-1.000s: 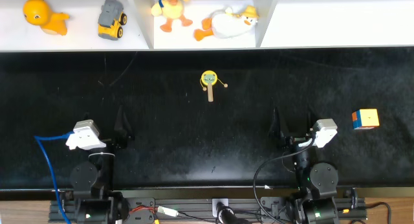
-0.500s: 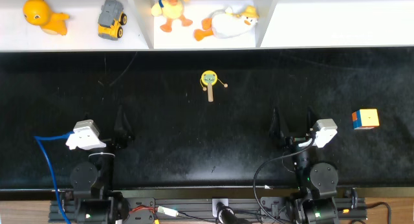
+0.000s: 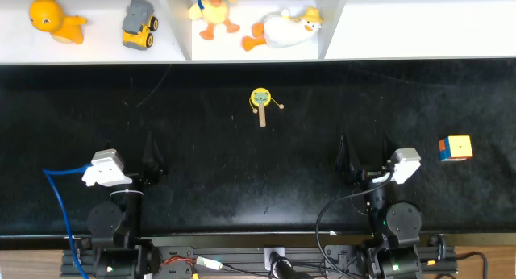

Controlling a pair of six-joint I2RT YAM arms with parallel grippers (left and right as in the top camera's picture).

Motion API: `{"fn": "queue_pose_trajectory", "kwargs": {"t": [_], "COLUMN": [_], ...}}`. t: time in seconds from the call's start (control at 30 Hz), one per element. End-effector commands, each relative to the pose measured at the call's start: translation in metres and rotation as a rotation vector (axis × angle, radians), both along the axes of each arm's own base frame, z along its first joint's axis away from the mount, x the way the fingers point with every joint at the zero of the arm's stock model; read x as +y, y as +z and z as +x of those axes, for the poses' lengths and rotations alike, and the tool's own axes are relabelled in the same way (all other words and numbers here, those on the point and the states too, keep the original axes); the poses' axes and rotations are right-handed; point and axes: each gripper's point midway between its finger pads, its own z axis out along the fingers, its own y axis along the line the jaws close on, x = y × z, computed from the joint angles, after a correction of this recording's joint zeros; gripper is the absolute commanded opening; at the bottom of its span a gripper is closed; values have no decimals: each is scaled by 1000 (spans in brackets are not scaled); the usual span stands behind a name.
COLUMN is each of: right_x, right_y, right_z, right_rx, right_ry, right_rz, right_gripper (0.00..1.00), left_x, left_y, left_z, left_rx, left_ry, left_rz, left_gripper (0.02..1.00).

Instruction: Store Toys

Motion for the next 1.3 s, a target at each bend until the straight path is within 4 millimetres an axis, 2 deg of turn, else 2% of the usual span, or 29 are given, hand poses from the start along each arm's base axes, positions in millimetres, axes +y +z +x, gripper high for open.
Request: {"fn": "queue_pose_trajectory", "kwargs": {"t": [0.03,0.27,0.37,0.53,0.83,0.93,1.1,1.3], "right_x": [12,43,52,49,58,67,92,149], "right_y": [-3,1,14,35,69,77,80,63], "right_z": [-2,-12,-19,-20,18,32,56,72], "right_rx": [28,80,83,182,443,521,639,726], "right_ry": [64,251,316,286,297,324,358,413], "right_rz": [159,314,316,233,25,-35,-115,-233], "right_gripper": [996,998,998,998,998,998,998,998], "left_x": [2,2,2,2,2,2,2,2], "left_y": [0,0,0,0,0,0,0,0], "left_z": [0,0,0,0,0,0,0,0], "left_rx": [-11,-11,-11,-11,-11,-11,-11,-11], "left_ry": [11,11,11,11,11,11,11,11], "left_rz": [-16,-17,-17,-17,-17,-17,-17,-17], "left_gripper": [998,998,998,998,998,998,998,998]}}
